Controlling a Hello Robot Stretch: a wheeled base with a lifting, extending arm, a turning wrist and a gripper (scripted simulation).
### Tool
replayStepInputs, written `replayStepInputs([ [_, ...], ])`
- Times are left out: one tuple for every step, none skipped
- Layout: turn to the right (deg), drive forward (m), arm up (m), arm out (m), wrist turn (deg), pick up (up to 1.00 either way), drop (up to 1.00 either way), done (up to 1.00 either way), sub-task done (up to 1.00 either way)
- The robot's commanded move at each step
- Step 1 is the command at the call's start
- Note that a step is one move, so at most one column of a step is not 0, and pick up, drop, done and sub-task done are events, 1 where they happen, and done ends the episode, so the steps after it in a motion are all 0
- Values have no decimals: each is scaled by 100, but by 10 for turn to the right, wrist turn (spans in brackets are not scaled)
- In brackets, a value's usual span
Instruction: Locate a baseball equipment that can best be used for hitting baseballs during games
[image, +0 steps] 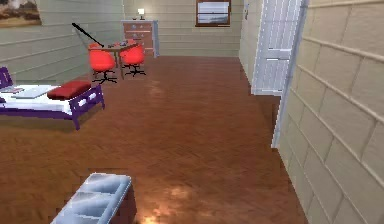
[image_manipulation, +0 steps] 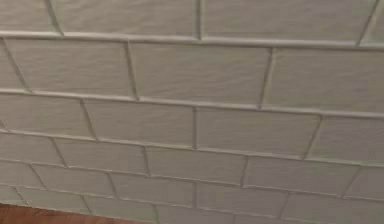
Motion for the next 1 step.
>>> replayStepInputs([
  [30,0,0,0,0,0,0,0,0],
])
